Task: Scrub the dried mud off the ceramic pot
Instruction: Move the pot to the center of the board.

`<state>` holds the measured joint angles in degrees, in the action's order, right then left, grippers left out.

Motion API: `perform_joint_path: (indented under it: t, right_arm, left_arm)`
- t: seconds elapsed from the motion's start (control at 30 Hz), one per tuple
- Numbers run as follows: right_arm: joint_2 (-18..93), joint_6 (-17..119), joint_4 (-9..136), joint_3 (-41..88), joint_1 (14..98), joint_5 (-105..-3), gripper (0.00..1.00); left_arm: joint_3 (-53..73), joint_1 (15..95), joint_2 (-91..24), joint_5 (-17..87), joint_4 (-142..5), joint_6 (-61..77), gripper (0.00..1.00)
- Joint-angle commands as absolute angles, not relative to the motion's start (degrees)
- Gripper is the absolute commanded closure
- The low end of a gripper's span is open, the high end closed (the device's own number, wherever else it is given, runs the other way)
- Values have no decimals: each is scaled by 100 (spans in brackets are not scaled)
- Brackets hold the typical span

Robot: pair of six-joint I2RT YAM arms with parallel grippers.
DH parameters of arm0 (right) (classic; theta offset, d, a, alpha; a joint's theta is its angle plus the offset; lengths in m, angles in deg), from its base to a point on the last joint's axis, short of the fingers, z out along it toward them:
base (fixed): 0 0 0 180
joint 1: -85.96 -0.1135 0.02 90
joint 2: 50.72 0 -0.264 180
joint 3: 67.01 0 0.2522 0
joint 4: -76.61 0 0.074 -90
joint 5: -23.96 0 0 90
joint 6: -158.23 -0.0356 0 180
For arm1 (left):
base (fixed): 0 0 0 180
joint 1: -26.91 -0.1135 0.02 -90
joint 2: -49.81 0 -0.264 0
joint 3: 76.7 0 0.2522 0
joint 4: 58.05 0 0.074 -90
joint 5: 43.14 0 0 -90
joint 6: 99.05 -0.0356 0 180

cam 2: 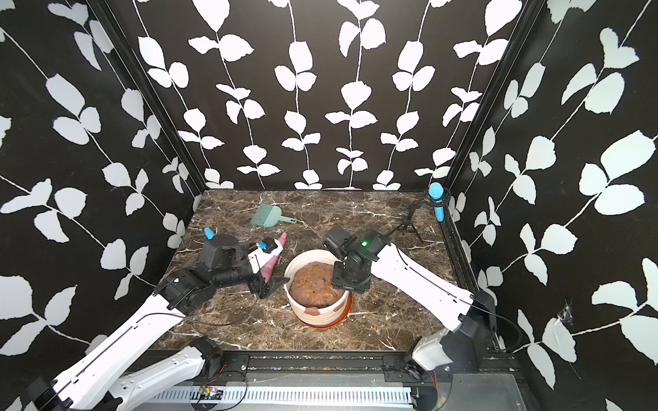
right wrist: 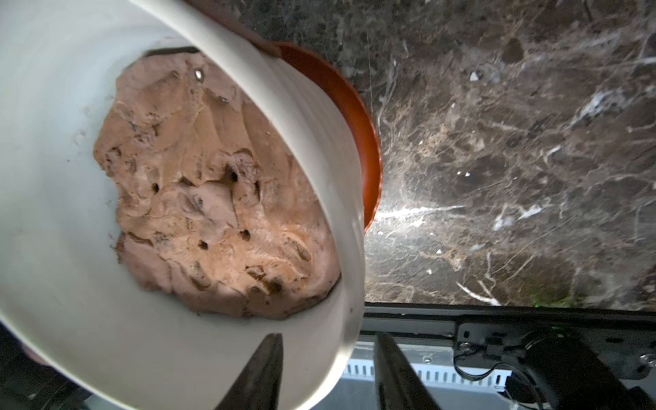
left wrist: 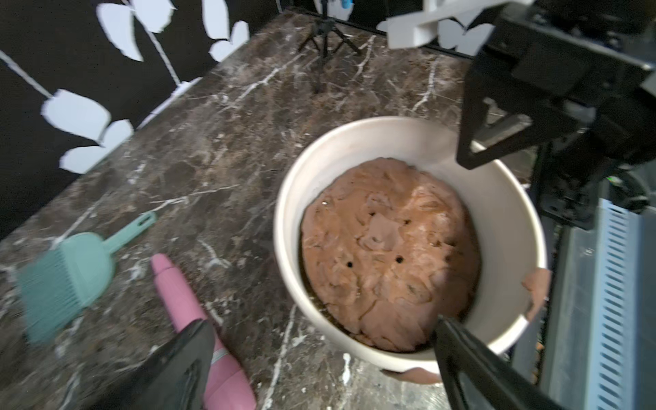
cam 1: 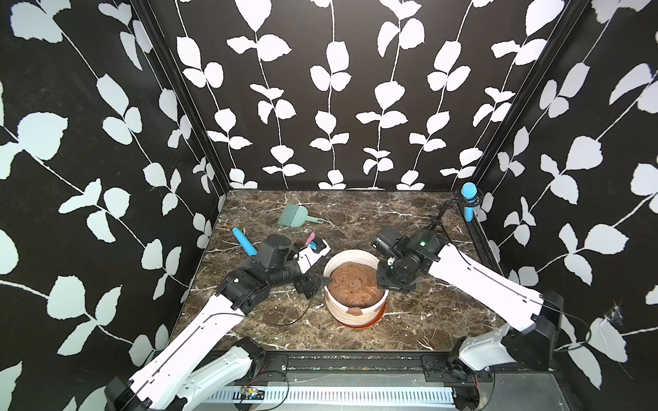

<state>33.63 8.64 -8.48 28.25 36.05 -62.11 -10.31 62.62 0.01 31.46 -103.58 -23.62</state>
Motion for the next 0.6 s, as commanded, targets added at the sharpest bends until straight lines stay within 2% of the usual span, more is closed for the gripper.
perform_joint_path:
  t: [0.0, 0.07, 0.17, 0.2, 0.33, 0.43, 0.57]
  right_arm:
    - [3524, 784, -1108, 2980, 3485, -6574, 62]
    - [3629, 821, -1161, 2969, 3445, -6594, 64]
    - [3749, 855, -1229, 3008, 3429, -6742, 75]
    - [3773, 855, -1266, 3041, 3427, -6851, 76]
    - [3990, 1046, -1404, 3263, 3422, -7122, 92]
    - [4207, 1136, -1505, 3423, 3422, -7154, 93]
    - [4399, 1298, -1461, 3861, 3476, -7531, 93]
  left_arm:
    - [-871, 6271, 345, 4465, -10011, -1918, 1]
    - [-965, 6247, 453, 5185, -9856, -1655, 2]
    - [-920, 6035, 397, 6031, -9941, -1196, 1]
    - [-872, 5921, 344, 6207, -10020, -1021, 1]
    - [-926, 5279, 52, 6525, -10082, -511, 2]
    - [-1047, 4822, -211, 6580, -10079, -188, 1]
    - [-1034, 4606, -469, 6255, -10070, 136, 1]
